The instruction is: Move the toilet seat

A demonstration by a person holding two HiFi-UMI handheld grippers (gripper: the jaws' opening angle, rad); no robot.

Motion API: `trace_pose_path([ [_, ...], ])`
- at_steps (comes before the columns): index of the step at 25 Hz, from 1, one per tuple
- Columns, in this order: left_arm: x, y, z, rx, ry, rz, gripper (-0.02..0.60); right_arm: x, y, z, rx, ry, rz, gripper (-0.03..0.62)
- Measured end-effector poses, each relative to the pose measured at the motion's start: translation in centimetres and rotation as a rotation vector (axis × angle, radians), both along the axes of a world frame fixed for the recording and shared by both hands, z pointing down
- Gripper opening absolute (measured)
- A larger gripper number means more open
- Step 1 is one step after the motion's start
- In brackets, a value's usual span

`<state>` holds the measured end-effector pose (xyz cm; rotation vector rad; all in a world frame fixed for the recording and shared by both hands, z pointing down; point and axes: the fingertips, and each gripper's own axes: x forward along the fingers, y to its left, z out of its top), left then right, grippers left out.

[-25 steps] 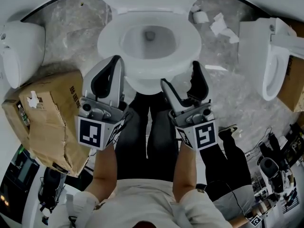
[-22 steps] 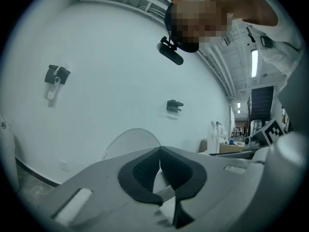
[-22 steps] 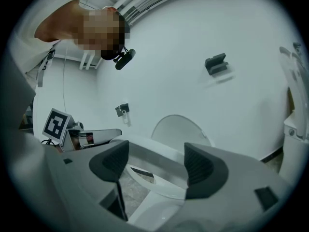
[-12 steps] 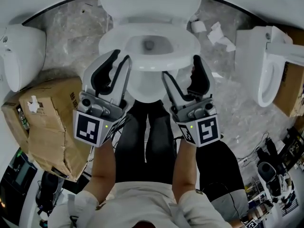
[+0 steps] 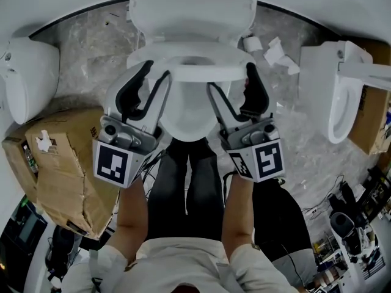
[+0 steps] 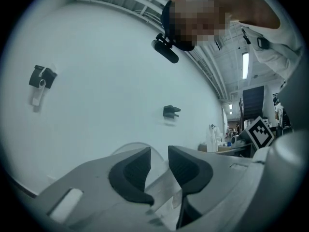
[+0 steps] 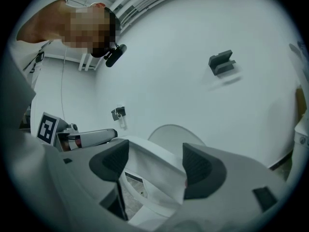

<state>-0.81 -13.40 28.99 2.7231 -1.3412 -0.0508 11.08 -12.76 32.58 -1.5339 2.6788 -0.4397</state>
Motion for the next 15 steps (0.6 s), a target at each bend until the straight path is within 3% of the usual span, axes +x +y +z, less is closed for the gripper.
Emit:
trace_pose_path([
  [10, -0.8, -2.9, -0.4, 0.032, -0.003, -0.021, 0.103, -0.3, -3.9, -0.4, 0.019, 0.013, 0.014, 0.322],
  [15, -0.7, -4.1, 0.1, 0.03, -0.007, -0.018, 0.103, -0.1, -5.8, -0.3, 0.017, 0.03, 0.024, 0.282],
])
